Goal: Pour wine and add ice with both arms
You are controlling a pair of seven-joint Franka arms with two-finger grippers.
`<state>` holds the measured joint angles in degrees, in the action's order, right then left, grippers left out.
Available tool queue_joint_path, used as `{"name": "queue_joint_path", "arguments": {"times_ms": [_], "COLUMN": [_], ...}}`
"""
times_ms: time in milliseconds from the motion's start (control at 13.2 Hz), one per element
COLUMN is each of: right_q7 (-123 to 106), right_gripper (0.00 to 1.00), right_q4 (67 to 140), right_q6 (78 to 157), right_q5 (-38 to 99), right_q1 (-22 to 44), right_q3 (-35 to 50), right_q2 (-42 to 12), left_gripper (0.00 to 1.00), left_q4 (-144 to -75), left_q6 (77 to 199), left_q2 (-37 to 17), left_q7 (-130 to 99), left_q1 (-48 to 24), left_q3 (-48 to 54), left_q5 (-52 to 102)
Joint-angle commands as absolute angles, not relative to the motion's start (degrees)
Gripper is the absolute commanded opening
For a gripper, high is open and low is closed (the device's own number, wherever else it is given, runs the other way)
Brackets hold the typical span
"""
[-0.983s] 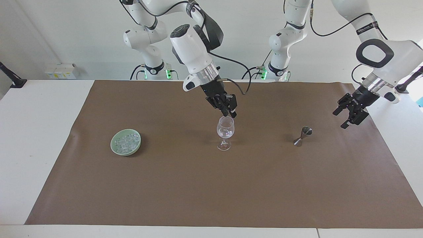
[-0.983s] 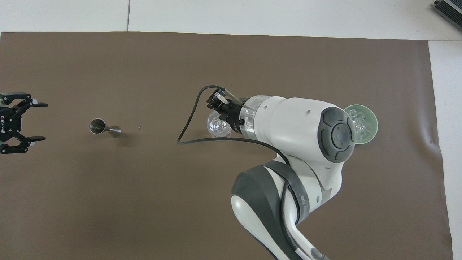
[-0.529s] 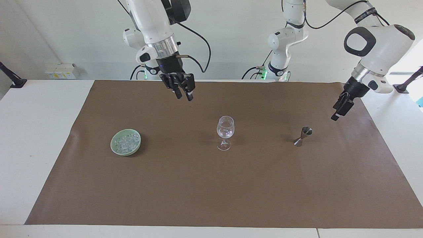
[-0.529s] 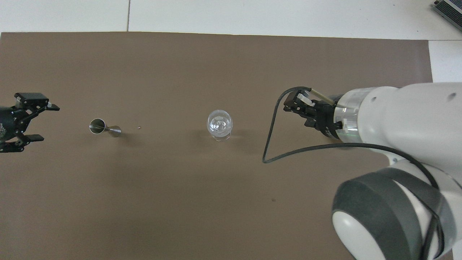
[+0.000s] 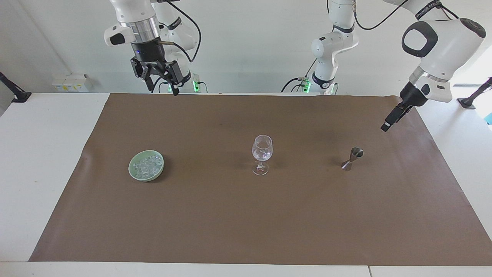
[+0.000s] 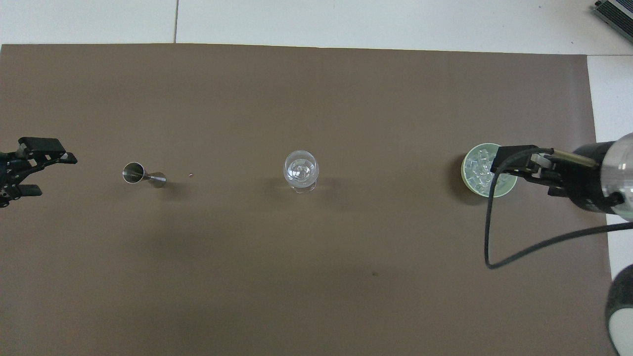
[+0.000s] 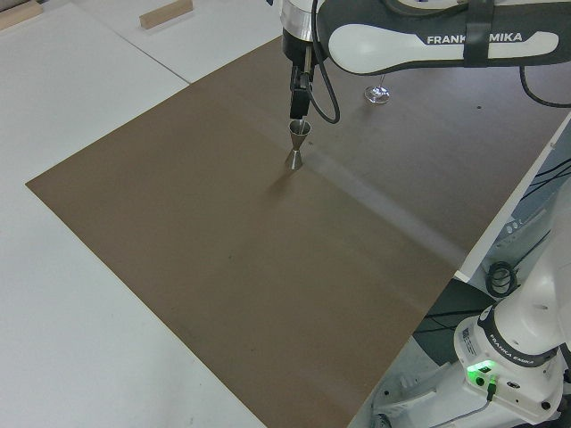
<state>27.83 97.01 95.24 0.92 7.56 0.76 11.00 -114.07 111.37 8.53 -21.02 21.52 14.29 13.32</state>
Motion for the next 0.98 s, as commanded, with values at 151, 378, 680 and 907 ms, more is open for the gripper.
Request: {"name": "queue_joint_path", "arguments": {"times_ms": [151,378,680,907], "right_q7": [13.5,9.0,9.5,9.7], "right_gripper": [1.0,1.0,1.0,1.0], "right_q4": [90.8,83.7,77.9,83.4], "right_q6": [90.1,85.6,81.0,81.5], "right_q5": [-4.6,-4.7,-4.1,-4.0], "right_q1": [3.1,2.4,2.7,3.0], "right_q3": [1.0,-0.5,-0.6,-0.5], "right_q2": [9.0,4.0,0.0,2.9], "left_gripper": [1.0,1.0,1.0,1.0], "left_q4": [-110.1,-109.1,-104.0,-100.7], "left_q6": [105.9,104.2,99.2,96.2], "left_q2": [8.2,7.9,5.4,4.1], "left_q7": [-14.4,-12.2,-8.7,-6.8], "left_q1": [21.1,17.5,9.2,7.0], "left_q3": [14.4,14.2,8.6,7.1], "left_q5": [9.6,4.9,2.6,2.4]}}
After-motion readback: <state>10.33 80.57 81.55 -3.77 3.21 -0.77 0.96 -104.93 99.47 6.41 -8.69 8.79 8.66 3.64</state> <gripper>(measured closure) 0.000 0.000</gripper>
